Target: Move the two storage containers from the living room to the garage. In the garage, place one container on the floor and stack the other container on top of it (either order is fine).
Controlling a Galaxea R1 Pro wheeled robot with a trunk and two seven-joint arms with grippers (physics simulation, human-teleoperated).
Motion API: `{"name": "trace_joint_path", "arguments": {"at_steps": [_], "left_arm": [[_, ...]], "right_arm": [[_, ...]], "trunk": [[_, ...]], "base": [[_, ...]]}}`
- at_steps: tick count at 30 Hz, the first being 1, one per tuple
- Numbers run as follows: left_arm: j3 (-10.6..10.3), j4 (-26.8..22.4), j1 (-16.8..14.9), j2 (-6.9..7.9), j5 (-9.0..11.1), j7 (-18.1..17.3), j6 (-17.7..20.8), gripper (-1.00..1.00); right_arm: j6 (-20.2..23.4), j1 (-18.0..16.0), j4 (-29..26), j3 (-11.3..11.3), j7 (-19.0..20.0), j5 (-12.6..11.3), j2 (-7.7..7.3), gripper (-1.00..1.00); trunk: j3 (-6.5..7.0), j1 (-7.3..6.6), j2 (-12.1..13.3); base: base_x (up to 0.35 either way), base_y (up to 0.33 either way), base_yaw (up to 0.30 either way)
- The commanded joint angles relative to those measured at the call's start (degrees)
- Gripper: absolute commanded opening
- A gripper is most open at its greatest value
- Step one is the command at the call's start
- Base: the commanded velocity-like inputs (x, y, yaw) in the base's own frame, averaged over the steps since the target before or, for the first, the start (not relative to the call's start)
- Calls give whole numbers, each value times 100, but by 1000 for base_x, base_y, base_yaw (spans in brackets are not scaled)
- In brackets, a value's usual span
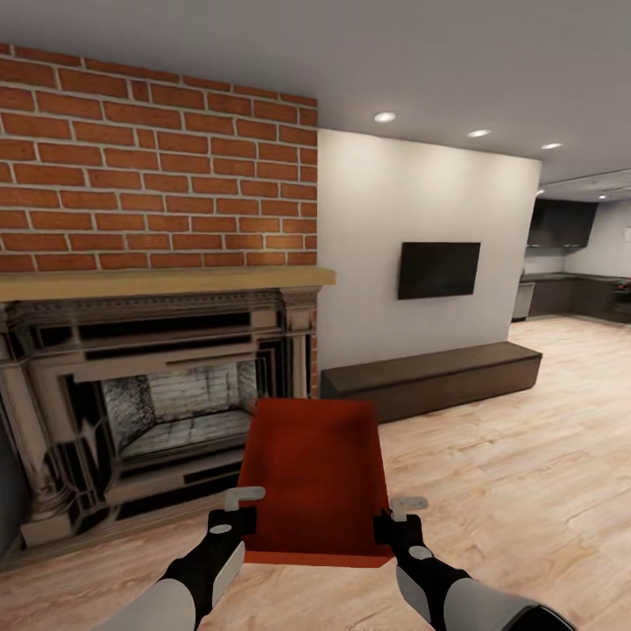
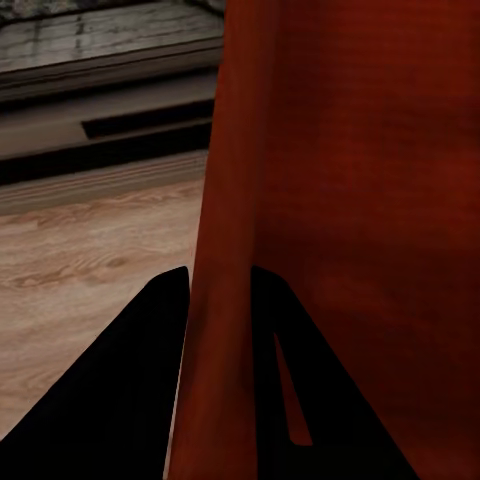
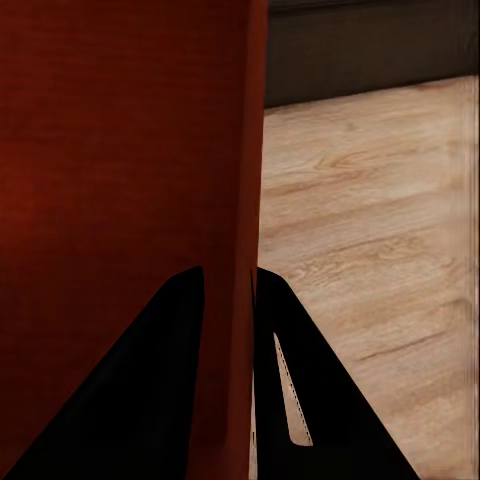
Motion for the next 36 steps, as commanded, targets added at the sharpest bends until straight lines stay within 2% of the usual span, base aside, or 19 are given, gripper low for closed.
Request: {"name": "trace_joint_path", "arguments": {"at_steps": [1, 21, 36], "left_arm": [[154, -187, -6, 15, -92, 47, 27, -100], [154, -186, -6, 15, -92, 44, 25, -100], [154, -187, -6, 15, -100, 43, 26, -100]], "right_arm": [[5, -1, 0, -51, 16, 1, 1, -100], [2, -1, -2, -50, 16, 1, 1, -100], [1, -1, 1, -49, 16, 1, 1, -100]], "trunk": [[-10, 1, -8], [-10, 1, -8], [-10, 1, -8]], "base": [[0, 0, -283], [10, 0, -283], [298, 0, -284]]}}
